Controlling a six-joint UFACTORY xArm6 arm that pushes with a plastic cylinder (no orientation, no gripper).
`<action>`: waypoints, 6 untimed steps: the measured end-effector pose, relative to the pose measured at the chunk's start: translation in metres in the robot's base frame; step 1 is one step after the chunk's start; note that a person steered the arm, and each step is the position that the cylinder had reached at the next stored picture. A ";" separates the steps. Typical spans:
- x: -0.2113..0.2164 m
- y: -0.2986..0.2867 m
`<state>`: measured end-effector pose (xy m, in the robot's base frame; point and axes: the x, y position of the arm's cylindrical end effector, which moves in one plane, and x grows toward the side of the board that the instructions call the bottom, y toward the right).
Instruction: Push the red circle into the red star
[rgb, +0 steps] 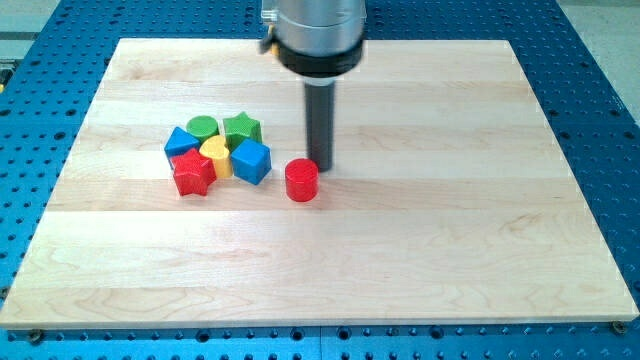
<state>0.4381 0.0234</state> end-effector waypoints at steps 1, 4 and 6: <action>0.033 -0.015; 0.084 -0.100; 0.045 -0.100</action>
